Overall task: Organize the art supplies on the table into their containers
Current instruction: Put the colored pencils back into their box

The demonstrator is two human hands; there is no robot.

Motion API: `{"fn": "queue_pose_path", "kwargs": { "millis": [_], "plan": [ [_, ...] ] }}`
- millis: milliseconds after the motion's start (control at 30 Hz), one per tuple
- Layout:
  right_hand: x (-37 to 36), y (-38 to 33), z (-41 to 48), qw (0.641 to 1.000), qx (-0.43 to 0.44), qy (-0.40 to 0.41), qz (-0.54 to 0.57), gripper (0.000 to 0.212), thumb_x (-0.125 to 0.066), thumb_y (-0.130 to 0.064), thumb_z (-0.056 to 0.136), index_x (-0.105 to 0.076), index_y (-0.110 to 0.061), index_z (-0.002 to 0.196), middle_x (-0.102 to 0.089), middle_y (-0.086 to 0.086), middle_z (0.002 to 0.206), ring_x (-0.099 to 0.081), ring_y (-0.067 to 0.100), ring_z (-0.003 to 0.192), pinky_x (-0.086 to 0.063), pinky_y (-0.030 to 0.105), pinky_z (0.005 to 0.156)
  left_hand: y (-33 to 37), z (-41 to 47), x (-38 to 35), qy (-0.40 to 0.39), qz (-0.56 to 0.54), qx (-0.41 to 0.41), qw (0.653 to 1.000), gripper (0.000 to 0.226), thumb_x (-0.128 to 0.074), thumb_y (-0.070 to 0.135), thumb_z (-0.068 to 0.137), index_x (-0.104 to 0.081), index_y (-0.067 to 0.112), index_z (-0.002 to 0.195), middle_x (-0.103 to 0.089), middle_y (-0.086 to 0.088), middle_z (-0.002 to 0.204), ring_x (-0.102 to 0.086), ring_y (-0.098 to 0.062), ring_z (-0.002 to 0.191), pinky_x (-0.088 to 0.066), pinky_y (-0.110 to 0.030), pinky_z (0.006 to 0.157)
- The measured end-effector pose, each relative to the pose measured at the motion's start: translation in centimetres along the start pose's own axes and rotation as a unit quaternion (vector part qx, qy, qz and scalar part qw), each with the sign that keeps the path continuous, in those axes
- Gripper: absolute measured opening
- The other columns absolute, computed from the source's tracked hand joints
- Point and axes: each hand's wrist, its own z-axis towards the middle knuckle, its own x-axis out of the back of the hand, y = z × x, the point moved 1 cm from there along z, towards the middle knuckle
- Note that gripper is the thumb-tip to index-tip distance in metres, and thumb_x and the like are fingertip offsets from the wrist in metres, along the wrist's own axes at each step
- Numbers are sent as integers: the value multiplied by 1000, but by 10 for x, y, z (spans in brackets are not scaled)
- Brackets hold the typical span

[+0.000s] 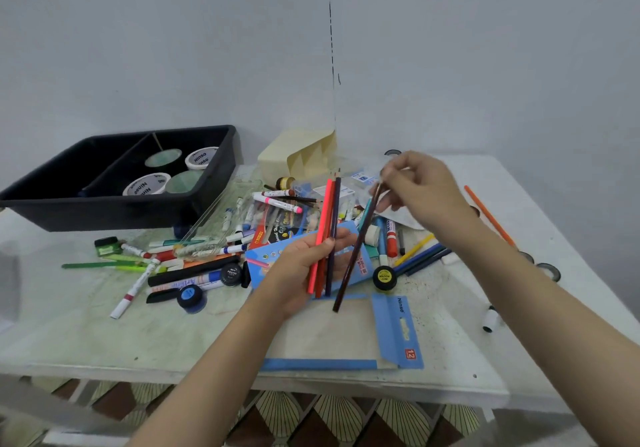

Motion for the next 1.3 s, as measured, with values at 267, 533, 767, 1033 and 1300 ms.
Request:
{"fn": "queue_pose_path", "kwargs": {
  "millis": [267, 533, 767, 1033, 1300],
  "plan": [
    [-15, 17, -3, 991, 20, 5, -129, 16, -51, -15, 95, -51, -19, 80, -63, 2, 66, -59, 1, 50, -47, 18, 57, -7, -7, -9, -49, 53, 18, 997, 25, -40, 6, 96, -61, 7, 109, -73, -5, 97, -67, -12, 70, -54, -22, 61],
    [-13, 17, -7, 999, -8, -37, -11, 15, -59, -13, 91, -60, -15, 106, -69, 18, 74, -65, 16, 58, -55, 28, 59, -12, -10, -2, -40, 52, 3, 998, 22, -45, 4, 93, -62, 4, 107, -71, -3, 84, -57, -10, 58, -48, -19, 55],
    [-7, 18, -10, 995, -21, -92, 36, 23, -65, -1, 85, -65, -8, 107, -70, 8, 64, -66, 15, 56, -56, 24, 58, -10, -21, 4, -124, 70, 56, 988, 29, -52, 12, 83, -64, 5, 108, -72, -11, 99, -67, -16, 72, -54, -25, 65],
    [-5, 7, -26, 983, -62, -165, 53, 30, -66, -10, 85, -64, -16, 114, -73, 10, 77, -69, 15, 64, -54, 19, 57, -6, -33, 12, -169, 96, 82, 977, 28, -51, 12, 84, -65, 3, 107, -72, -7, 87, -65, -15, 66, -53, -25, 63],
    [-14, 4, -44, 979, -108, -169, 34, 15, -63, -9, 88, -62, -1, 100, -72, 10, 73, -69, 18, 62, -57, 23, 58, -3, -47, 23, -195, 115, 120, 966, 30, -51, 15, 85, -63, 4, 111, -71, -9, 97, -67, -17, 73, -54, -26, 67]
  ]
}}
